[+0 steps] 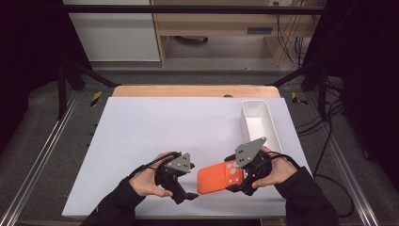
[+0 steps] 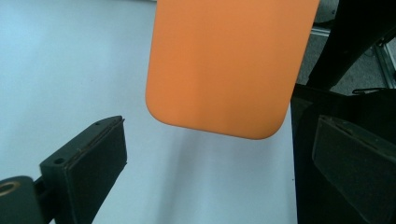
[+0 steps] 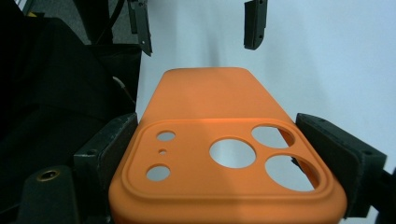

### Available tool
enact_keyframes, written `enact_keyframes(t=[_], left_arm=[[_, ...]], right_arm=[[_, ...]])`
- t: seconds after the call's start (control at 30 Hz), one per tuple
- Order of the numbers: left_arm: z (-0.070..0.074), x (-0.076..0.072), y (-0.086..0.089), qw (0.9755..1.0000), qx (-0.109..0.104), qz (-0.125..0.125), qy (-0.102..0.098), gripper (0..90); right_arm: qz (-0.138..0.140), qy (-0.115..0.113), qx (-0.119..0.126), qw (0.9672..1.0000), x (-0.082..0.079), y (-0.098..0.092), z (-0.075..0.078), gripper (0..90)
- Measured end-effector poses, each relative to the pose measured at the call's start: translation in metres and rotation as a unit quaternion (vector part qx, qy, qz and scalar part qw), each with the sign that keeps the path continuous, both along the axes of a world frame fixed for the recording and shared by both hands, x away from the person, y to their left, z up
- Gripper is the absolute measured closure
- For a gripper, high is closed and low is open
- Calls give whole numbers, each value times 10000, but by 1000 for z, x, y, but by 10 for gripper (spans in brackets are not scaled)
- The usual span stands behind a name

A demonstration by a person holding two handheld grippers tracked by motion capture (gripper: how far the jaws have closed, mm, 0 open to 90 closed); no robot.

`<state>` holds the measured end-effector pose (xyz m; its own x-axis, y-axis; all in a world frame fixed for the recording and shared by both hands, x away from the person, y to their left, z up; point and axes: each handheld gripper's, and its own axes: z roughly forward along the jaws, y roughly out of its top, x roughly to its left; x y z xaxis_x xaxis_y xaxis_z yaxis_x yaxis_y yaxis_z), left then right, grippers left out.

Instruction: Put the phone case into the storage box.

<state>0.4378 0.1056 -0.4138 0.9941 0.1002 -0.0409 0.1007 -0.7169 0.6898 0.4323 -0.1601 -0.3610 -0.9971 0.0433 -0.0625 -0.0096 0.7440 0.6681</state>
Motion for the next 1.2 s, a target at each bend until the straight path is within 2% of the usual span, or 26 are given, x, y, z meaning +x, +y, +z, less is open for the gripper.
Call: enact_keyframes(t=[0.3,0.73,1.2], left_arm=[[5,1,-8,9996,283,-58,-37,29],[7,1,-21,9981,607,-134,-47,30],[4,1,-38,9941,1042,-257,-135,29]], right_arm=[[1,122,-336,9994,2,12,1,163],[100,173,-649,9977,4,32,3,163],[3,254,-962,9950,8,46,1,163]])
